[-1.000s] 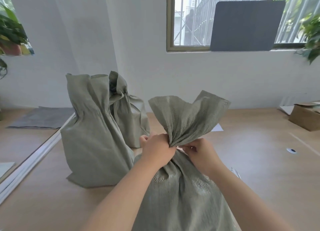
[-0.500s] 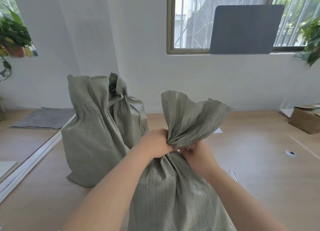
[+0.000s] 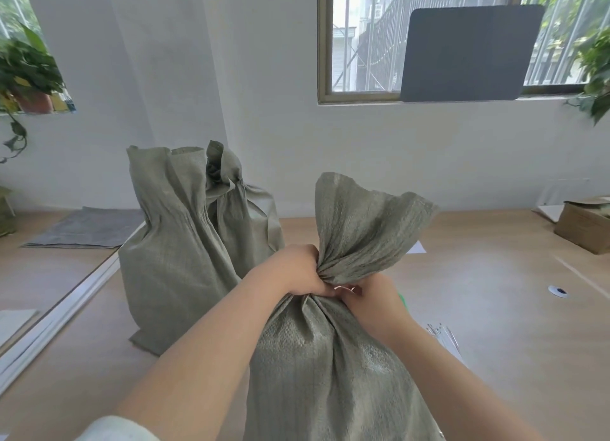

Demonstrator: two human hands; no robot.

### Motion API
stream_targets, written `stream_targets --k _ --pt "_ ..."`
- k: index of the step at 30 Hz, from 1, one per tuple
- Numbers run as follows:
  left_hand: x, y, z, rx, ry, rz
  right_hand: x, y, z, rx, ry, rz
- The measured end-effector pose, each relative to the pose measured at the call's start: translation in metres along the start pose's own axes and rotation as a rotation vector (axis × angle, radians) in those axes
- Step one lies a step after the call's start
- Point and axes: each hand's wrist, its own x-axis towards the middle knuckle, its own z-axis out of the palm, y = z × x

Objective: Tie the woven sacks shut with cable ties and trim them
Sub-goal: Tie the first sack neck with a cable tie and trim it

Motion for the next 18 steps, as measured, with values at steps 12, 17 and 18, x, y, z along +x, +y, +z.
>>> stream_targets --k 12,17,18 --pt "0.005 0.026 -0.010 0.147 -0.062 -0.114 -0.001 0.001 0.003 0.067 0.008 0.005" --pt "0.009 0.018 -0.011 -0.042 -0.151 -0.170 0.000 0.005 0.002 0.094 -0.012 -0.094" --pt "0.009 0.012 -0.010 -0.137 -0.143 -0.177 0.000 0.005 0.001 0.122 -0.016 -0.097"
